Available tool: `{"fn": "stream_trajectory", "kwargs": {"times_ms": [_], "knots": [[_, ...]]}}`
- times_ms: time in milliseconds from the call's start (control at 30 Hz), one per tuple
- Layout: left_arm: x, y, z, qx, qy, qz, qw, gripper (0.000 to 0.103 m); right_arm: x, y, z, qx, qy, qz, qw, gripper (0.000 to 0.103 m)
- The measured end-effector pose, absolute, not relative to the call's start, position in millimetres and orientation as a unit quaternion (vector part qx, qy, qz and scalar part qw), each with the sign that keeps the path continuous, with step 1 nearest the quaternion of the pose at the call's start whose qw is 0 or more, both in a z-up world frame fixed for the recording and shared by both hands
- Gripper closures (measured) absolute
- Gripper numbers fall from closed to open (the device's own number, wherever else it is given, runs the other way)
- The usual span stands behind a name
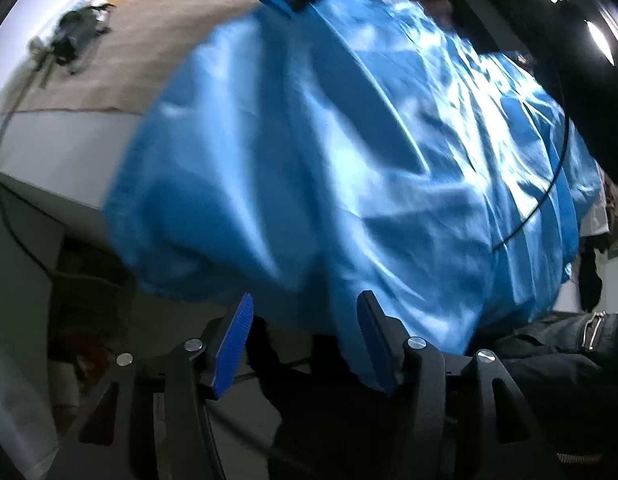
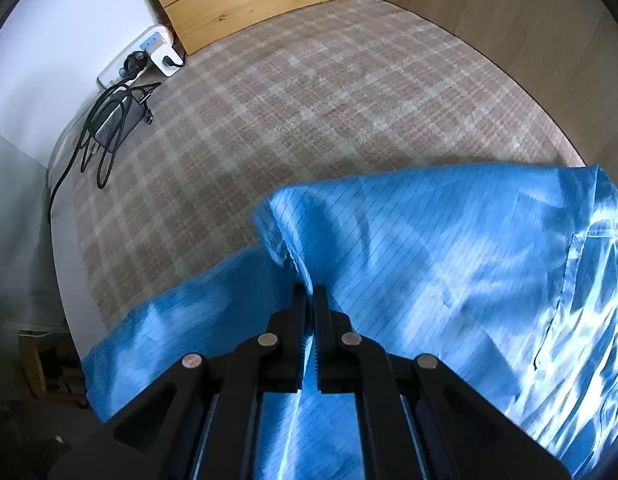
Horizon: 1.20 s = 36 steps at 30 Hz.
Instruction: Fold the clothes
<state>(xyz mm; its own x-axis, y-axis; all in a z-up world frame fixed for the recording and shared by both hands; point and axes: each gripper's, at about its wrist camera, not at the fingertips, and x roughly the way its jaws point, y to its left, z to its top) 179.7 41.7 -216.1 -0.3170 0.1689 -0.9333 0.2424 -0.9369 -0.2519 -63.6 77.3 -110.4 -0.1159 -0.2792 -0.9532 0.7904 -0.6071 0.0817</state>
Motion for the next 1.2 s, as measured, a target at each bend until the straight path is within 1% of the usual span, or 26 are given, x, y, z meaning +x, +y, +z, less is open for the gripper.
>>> {"fn": "stream_trajectory", "kwargs": {"times_ms": [133,200,233,267,300,333,400,633,700,767,833,867,933,1000,1067,1133,1200], "knots": [[175.5,50.1,-224.9,0.586,0.183,-0.789,0.017,0.050,-58.9,72.3,-110.3,0.545,0.236,-0.708,0.382,0.100],[173.4,54.2,-229.3,0.587,0.186,-0.788,0.014,0.053,-56.4,70.2,-111.1,0.545,0.238,-0.707,0.384,0.100],[172.3,56.3,-231.5,0.587,0.188,-0.787,0.012,0.061,-55.1,70.0,-111.2,0.544,0.239,-0.706,0.385,0.100],[171.3,58.4,-233.7,0.588,0.190,-0.786,0.011,0.083,-54.1,69.4,-111.4,0.544,0.239,-0.706,0.386,0.100],[170.2,60.5,-235.9,0.588,0.191,-0.786,0.009,0.094,-53.6,69.2,-111.3,0.545,0.238,-0.705,0.387,0.100],[169.2,62.6,-238.1,0.589,0.193,-0.785,0.007,0.098,-53.5,69.3,-111.1,0.546,0.236,-0.704,0.388,0.100],[168.3,64.2,-239.8,0.588,0.196,-0.784,0.006,0.101,-53.1,70.0,-109.7,0.548,0.231,-0.703,0.389,0.100],[186.4,17.0,-188.0,0.556,0.169,-0.811,0.068,0.101,-49.8,65.2,-97.6,0.544,0.213,-0.706,0.400,0.100],[186.8,-4.0,-182.1,0.555,0.149,-0.813,0.090,0.101,-49.4,59.5,-96.8,0.544,0.210,-0.706,0.402,0.100],[185.2,-21.7,-188.1,0.558,0.151,-0.810,0.101,0.100,-50.0,51.1,-101.2,0.545,0.209,-0.707,0.399,0.100],[177.2,-27.3,-196.6,0.563,0.148,-0.805,0.113,0.093,-51.2,44.6,-108.0,0.545,0.213,-0.708,0.394,0.100],[176.3,-33.2,-202.3,0.570,0.146,-0.800,0.115,0.082,-52.1,41.5,-111.8,0.545,0.215,-0.709,0.392,0.100],[175.7,-41.2,-205.6,0.582,0.144,-0.793,0.111,0.067,-53.5,38.6,-118.8,0.543,0.219,-0.708,0.395,0.099],[175.2,-44.0,-198.9,0.582,0.137,-0.795,0.106,0.067,-54.6,39.3,-120.5,0.545,0.211,-0.704,0.403,0.098],[175.4,-48.6,-181.8,0.579,0.123,-0.799,0.108,0.067,-53.9,47.2,-107.9,0.541,0.189,-0.703,0.421,0.092],[173.2,-52.4,-159.0,0.571,0.105,-0.807,0.107,0.067,-54.2,63.4,-86.3,0.530,0.156,-0.706,0.443,0.071],[158.5,-51.4,-135.9,0.561,0.073,-0.819,0.094,0.067,-56.2,85.6,-62.5,0.518,0.119,-0.710,0.463,0.069]]}}
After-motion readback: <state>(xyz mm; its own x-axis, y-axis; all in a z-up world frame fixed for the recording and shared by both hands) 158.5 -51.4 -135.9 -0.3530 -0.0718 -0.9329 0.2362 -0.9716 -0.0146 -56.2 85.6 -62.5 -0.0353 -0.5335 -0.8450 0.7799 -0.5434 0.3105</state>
